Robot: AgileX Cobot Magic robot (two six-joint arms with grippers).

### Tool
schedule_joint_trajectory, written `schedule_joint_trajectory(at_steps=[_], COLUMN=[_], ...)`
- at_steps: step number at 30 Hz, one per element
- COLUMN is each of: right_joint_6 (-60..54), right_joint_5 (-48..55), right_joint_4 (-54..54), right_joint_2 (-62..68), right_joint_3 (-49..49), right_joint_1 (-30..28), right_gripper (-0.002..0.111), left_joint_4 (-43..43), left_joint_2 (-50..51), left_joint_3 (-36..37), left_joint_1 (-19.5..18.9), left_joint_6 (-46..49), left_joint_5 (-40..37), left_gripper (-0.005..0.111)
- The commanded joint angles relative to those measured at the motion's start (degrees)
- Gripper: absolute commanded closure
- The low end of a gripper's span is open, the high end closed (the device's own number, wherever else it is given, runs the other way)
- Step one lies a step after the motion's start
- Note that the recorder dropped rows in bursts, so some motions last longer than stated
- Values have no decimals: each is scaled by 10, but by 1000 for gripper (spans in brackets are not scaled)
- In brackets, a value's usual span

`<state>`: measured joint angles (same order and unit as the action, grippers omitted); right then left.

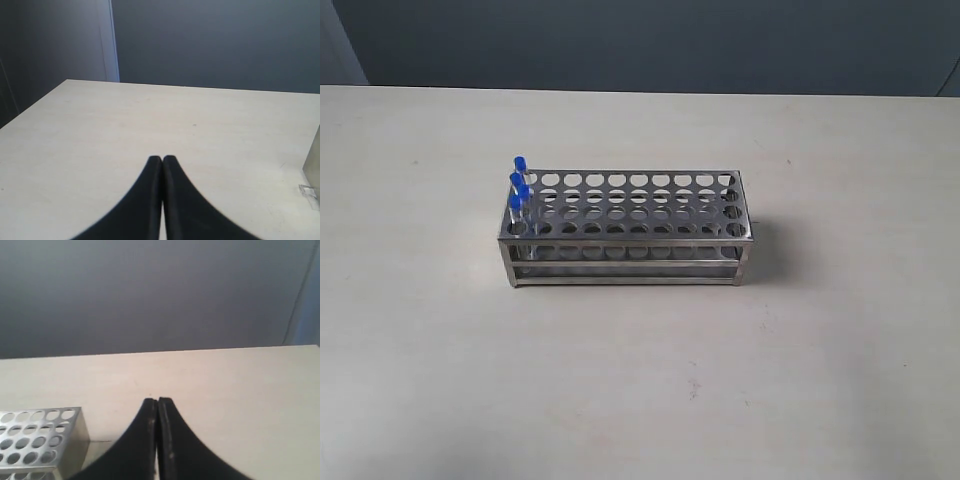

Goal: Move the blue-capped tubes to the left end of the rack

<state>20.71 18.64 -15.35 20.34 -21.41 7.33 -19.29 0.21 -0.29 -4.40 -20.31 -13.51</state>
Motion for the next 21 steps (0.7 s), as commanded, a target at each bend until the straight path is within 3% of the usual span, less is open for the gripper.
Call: schedule_joint_trajectory(at_steps=[1,7,21], right_joint_6=[-39,-62,-144], right_joint_5=[7,51,40], right_joint_4=[55,73,132], right_joint_2=[-100,-181,-203], right_joint_3=[67,124,199], right_joint_1=[-106,-183,-187], right_gripper=[109,109,109], left_joint_4=[2,2,2], left_joint_2=[-2,-2,-2], left_joint_3=[2,2,2], left_joint_1=[4,4,4], left_joint_6=[-1,-1,-1], left_joint_5=[2,2,2], left_gripper=[106,106,106])
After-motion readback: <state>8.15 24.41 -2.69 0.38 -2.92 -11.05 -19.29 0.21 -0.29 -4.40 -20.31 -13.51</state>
